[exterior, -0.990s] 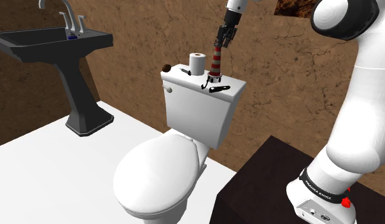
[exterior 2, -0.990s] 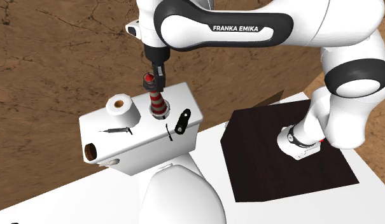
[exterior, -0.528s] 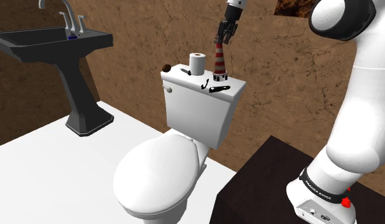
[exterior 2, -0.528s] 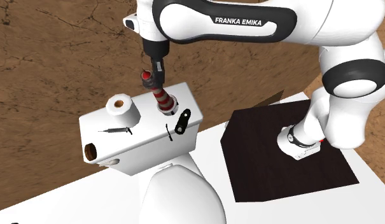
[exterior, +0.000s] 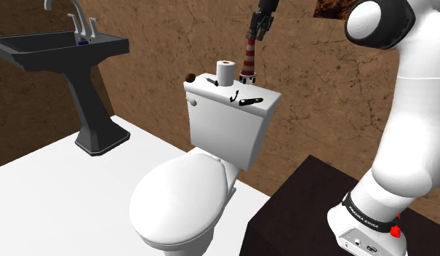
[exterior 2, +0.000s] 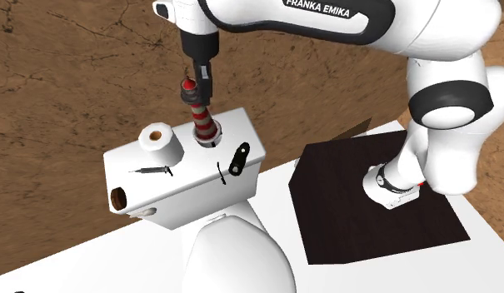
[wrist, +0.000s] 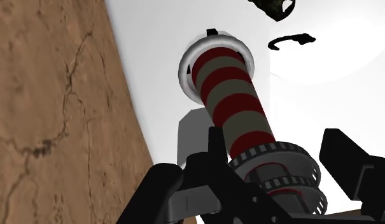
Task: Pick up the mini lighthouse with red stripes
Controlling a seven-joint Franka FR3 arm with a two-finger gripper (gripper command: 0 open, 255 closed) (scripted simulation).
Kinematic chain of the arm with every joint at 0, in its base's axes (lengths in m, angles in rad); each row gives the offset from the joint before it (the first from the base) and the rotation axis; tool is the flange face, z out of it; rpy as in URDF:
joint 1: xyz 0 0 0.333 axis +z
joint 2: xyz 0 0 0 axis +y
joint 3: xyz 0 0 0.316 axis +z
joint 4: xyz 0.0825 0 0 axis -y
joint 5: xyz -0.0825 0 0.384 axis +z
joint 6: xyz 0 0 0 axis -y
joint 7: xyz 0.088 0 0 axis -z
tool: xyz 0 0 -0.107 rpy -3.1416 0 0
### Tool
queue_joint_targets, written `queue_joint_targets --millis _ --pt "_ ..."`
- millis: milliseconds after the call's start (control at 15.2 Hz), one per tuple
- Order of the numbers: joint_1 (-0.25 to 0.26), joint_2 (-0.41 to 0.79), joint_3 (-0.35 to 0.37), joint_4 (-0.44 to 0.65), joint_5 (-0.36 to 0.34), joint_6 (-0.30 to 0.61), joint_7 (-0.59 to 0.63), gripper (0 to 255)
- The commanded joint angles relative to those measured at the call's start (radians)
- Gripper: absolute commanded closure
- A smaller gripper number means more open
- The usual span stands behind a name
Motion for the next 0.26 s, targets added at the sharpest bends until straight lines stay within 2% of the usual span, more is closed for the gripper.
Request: queue_joint_targets --millis 0,198 --pt "-0.007 0.019 0.0 0.06 0.005 -0.04 0.006 255" --pt "-0.013 0.032 0.001 0.097 0.009 -0.064 0.01 255"
